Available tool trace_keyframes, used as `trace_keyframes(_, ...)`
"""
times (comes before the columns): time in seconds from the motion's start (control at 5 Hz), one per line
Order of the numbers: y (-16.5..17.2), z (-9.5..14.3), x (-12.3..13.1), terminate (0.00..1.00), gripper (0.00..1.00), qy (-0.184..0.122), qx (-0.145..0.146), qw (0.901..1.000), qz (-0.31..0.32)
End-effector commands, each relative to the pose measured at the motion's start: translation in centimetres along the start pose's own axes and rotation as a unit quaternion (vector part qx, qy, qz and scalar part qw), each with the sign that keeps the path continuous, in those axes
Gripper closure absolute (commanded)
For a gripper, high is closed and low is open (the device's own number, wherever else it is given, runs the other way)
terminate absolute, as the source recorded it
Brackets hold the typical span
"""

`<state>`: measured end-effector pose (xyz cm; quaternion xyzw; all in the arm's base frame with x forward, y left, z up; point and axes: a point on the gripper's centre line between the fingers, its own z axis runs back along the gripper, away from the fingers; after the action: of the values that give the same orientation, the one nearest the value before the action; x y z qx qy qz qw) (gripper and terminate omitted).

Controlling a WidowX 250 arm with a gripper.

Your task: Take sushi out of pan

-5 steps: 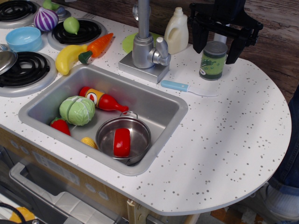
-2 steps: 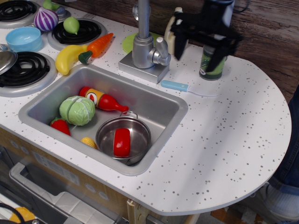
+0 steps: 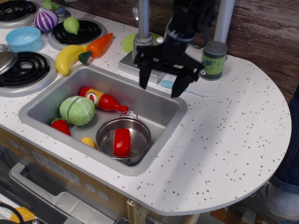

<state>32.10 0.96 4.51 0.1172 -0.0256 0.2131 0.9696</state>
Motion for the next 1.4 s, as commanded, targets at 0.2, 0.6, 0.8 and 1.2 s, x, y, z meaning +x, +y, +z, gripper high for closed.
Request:
trace_keyframes(0.2, 3.2, -3.2, -1.9, 0.00, 0.00, -0.081, -0.035, 0.9955, 0.036)
trace_keyframes(0.6, 3.6, -7.3, -2.1, 0.00, 0.00, -0.123, -0.039, 0.9916, -0.011)
trace_keyframes(0.8, 3.5, -8.6, -1.8, 0.00, 0.00, -0.129, -0.053, 0.9902, -0.011)
trace_keyframes(1.2, 3.5, -10.3, -2.1, 0.00, 0.00, -0.139, -0.075, 0.9875, 0.002)
